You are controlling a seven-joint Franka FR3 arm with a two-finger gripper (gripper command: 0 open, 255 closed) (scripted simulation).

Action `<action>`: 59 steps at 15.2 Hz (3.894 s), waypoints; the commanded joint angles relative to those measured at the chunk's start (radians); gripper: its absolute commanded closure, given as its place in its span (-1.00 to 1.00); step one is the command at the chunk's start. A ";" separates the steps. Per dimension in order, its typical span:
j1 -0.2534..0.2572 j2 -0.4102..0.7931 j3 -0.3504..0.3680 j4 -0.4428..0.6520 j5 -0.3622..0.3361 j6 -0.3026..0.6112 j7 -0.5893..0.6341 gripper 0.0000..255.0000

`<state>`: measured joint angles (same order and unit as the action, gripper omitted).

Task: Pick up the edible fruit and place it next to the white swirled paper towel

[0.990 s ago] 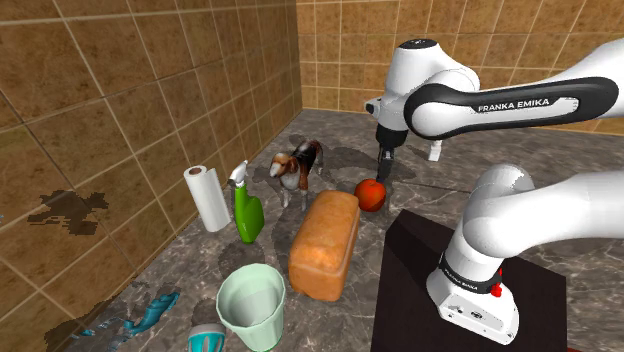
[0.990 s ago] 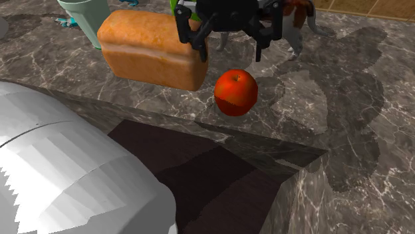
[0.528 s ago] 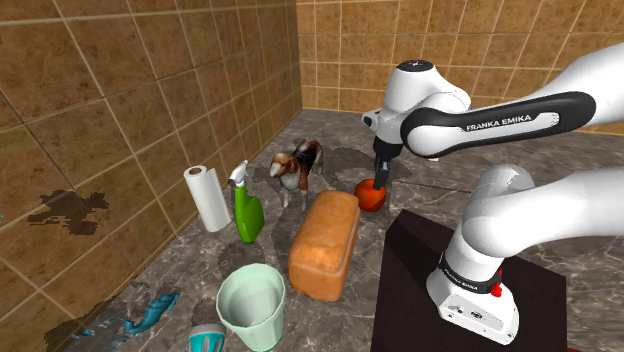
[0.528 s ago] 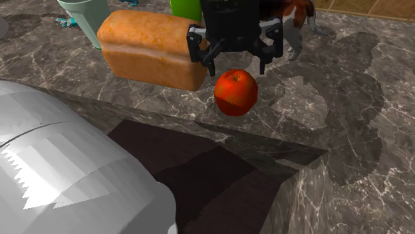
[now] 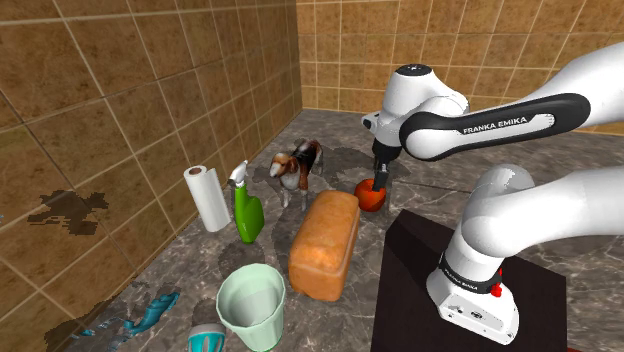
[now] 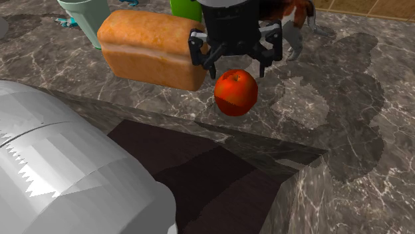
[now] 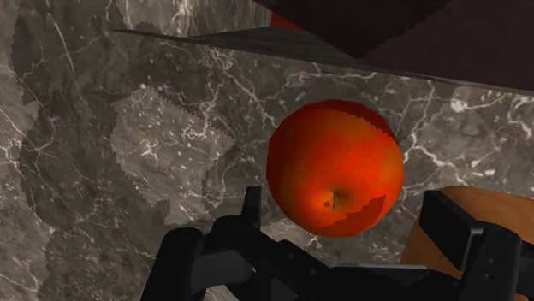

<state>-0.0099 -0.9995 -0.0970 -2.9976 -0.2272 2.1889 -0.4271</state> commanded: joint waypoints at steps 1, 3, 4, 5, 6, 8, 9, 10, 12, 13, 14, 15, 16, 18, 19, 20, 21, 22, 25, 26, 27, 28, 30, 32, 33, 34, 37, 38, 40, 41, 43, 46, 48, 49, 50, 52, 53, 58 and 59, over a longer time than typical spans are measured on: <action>0.000 0.000 0.000 0.000 0.000 0.000 0.000 1.00; 0.000 0.000 0.000 0.000 0.000 0.000 0.000 1.00; 0.000 0.000 0.000 0.000 0.000 0.000 0.000 1.00; 0.000 0.000 0.000 0.000 0.000 0.000 0.000 1.00; 0.000 0.000 0.000 0.000 0.000 0.000 0.000 1.00; 0.000 0.000 0.000 0.000 0.000 0.000 0.000 1.00; 0.000 0.000 0.000 0.000 0.000 0.000 0.000 1.00; 0.000 0.000 0.000 0.000 0.000 0.000 0.000 1.00; 0.004 -0.011 0.002 0.022 0.006 -0.034 -0.004 1.00; 0.005 -0.016 0.004 0.034 0.008 -0.050 -0.005 1.00; 0.007 -0.021 0.005 0.046 0.011 -0.066 -0.007 1.00; 0.008 -0.025 0.006 0.058 0.013 -0.082 -0.009 1.00; 0.010 -0.028 0.007 0.070 0.016 -0.097 -0.010 1.00; 0.012 -0.034 0.010 0.094 0.020 -0.127 -0.013 1.00; 0.014 -0.036 0.011 0.107 0.023 -0.142 -0.015 1.00; 0.015 -0.037 0.012 0.119 0.025 -0.156 -0.016 1.00; 0.016 -0.039 0.013 0.132 0.027 -0.170 -0.018 1.00; 0.017 -0.040 0.015 0.145 0.029 -0.184 -0.019 1.00; 0.020 -0.041 0.018 0.185 0.035 -0.225 -0.024 1.00; 0.021 -0.041 0.019 0.198 0.036 -0.238 -0.025 1.00; 0.022 -0.040 0.021 0.212 0.038 -0.251 -0.026 1.00; 0.022 -0.039 0.022 0.226 0.040 -0.264 -0.028 1.00; 0.024 -0.037 0.024 0.254 0.043 -0.289 -0.030 1.00; 0.025 -0.033 0.026 0.282 0.046 -0.314 -0.033 1.00; 0.026 -0.031 0.027 0.296 0.048 -0.326 -0.034 1.00; 0.026 -0.029 0.028 0.311 0.049 -0.338 -0.036 1.00; 0.028 -0.021 0.031 0.355 0.053 -0.373 -0.040 1.00; 0.028 -0.017 0.032 0.370 0.055 -0.385 -0.041 1.00; 0.029 -0.011 0.034 0.400 0.057 -0.408 -0.044 1.00; 0.030 -0.007 0.035 0.415 0.058 -0.420 -0.045 1.00; 0.030 0.001 0.037 0.446 0.060 -0.442 -0.048 1.00; 0.031 0.014 0.039 0.493 0.063 -0.476 -0.052 1.00; 0.032 0.024 0.041 0.525 0.065 -0.498 -0.054 1.00; 0.032 0.029 0.042 0.541 0.066 -0.509 -0.056 1.00; 0.032 0.034 0.042 0.557 0.067 -0.520 -0.057 1.00; 0.032 0.045 0.044 0.590 0.069 -0.542 -0.059 1.00; 0.033 0.051 0.045 0.606 0.070 -0.553 -0.061 1.00; 0.033 0.081 0.048 0.692 0.073 -0.607 -0.067 1.00; 0.033 0.088 0.049 0.709 0.074 -0.618 -0.069 1.00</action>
<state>0.0230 -0.9205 -0.0494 -2.3077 -0.1541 1.5815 -0.4951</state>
